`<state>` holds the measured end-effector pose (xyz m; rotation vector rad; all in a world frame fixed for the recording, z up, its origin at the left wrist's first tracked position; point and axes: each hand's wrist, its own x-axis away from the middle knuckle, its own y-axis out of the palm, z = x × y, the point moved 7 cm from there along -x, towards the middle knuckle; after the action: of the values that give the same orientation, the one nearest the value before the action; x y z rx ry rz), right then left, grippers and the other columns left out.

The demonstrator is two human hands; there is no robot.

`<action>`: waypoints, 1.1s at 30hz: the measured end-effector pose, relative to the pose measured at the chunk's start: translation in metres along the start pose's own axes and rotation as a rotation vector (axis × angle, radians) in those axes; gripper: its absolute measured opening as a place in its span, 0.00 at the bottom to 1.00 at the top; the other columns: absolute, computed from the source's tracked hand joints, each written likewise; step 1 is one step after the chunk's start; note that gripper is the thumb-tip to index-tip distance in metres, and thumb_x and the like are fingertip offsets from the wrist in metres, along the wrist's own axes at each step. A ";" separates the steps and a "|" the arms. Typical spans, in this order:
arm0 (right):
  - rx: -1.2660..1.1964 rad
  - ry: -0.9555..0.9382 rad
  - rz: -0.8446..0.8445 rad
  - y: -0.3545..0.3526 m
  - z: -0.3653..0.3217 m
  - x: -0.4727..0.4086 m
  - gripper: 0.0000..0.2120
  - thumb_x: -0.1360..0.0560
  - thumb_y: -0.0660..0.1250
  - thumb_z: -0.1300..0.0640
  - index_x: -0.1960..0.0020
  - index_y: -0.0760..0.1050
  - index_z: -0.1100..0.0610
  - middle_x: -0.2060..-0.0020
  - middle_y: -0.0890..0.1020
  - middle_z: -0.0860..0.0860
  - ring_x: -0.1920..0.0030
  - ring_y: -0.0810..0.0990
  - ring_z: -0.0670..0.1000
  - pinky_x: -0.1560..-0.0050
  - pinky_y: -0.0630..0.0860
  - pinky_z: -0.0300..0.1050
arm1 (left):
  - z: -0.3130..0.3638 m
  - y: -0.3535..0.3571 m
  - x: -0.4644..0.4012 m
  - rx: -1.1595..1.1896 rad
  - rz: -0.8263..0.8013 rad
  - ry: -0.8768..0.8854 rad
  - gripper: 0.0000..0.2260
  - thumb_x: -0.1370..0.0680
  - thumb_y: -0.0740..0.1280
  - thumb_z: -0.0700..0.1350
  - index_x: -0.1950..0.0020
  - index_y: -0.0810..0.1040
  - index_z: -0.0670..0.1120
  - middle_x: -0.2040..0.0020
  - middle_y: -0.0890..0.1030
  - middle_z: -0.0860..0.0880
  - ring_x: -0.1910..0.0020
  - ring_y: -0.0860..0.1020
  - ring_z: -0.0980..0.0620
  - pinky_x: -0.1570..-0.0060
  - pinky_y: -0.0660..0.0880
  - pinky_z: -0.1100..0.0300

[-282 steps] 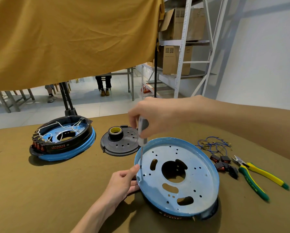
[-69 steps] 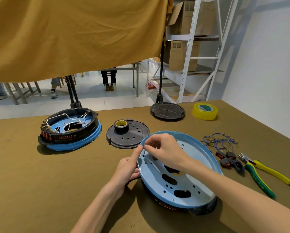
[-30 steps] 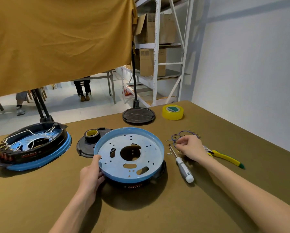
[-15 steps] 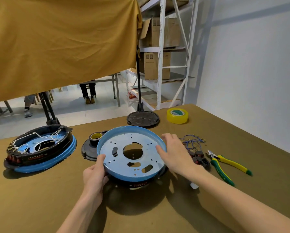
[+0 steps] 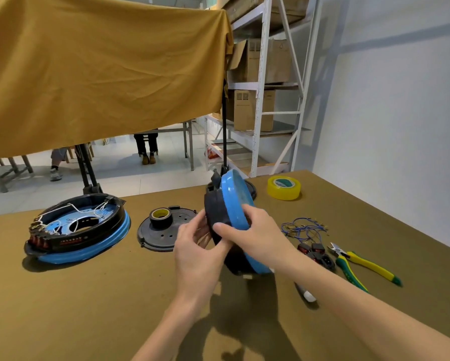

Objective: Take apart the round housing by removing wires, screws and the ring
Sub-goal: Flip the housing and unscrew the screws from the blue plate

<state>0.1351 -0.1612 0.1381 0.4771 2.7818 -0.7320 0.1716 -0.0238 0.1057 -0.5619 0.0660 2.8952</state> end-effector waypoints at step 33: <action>0.442 -0.086 -0.545 -0.011 -0.024 -0.099 0.11 0.23 0.72 0.42 0.50 0.82 0.49 0.59 0.85 0.45 0.57 0.84 0.44 0.57 0.78 0.37 | -0.027 -0.022 -0.012 0.932 -0.266 -0.822 0.23 0.26 0.71 0.33 0.32 0.76 0.36 0.40 0.84 0.36 0.41 0.85 0.40 0.52 0.84 0.57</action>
<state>0.2189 -0.1831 0.1922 -0.2643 2.6717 -1.4548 0.1971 -0.0068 0.0850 0.6974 1.0210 2.2346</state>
